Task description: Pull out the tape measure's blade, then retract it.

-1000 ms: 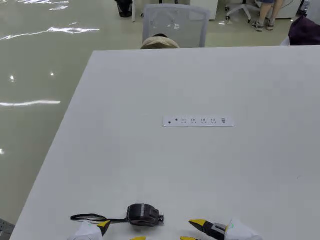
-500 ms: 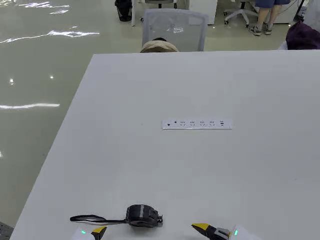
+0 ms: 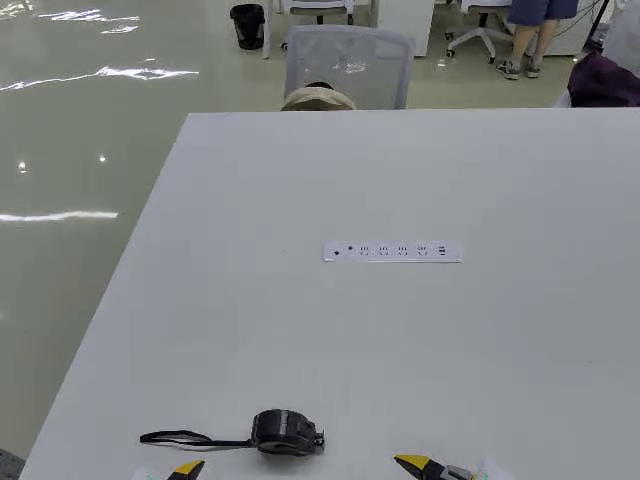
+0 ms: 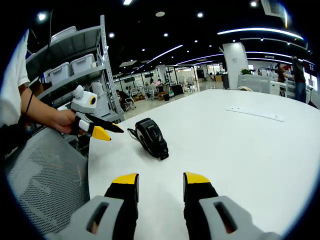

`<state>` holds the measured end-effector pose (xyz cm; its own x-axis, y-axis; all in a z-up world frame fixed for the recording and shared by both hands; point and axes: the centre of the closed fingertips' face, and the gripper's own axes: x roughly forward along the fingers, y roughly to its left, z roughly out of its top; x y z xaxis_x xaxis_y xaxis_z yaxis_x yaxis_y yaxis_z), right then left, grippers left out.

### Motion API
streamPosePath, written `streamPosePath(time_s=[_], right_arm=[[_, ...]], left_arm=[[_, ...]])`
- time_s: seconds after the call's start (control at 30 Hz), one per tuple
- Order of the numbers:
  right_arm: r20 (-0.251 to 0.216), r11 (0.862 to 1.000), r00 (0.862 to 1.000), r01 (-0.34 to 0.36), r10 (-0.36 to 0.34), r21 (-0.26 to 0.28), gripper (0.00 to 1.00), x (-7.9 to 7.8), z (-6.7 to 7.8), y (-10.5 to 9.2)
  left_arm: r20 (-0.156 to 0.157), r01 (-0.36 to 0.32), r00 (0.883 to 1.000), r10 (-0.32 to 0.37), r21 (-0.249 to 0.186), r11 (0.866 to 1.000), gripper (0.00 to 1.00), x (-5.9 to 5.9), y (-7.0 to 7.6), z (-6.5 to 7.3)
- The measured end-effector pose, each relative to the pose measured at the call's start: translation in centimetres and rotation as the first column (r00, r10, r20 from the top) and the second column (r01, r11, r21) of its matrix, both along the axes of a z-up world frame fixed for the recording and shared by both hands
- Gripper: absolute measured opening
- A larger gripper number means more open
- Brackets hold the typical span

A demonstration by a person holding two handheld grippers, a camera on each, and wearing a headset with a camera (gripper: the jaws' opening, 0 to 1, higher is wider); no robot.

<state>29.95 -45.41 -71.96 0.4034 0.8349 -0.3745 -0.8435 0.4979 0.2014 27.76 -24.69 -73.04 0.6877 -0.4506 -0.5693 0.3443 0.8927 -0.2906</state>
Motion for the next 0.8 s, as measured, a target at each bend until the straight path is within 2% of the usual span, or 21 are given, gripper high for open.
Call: streamPosePath(time_s=[0.37, 0.6, 0.7, 0.8], right_arm=[[0.011, 1.000, 1.000, 0.009, -0.009, 0.001, 0.35, -0.6, 0.6, -0.6], [0.018, 1.000, 1.000, 0.018, -0.018, -0.003, 0.36, -1.0, 0.9, -1.1], [0.020, 1.000, 1.000, 0.025, -0.025, -0.002, 0.37, -1.1, 0.9, -1.4], [0.014, 0.999, 0.999, 0.037, -0.037, -0.003, 0.38, -1.1, 0.9, -1.7]], left_arm=[[0.012, 0.001, 1.000, -0.001, 0.005, 1.000, 0.73, -0.6, 1.5, 0.5], [0.011, 0.011, 1.000, -0.011, 0.002, 1.000, 0.74, -1.4, 1.7, 0.8], [0.014, 0.007, 1.000, -0.007, -0.011, 1.000, 0.74, -1.5, 1.8, 0.9], [0.017, 0.009, 1.000, -0.009, -0.006, 1.000, 0.74, -1.6, 1.8, 1.0]])
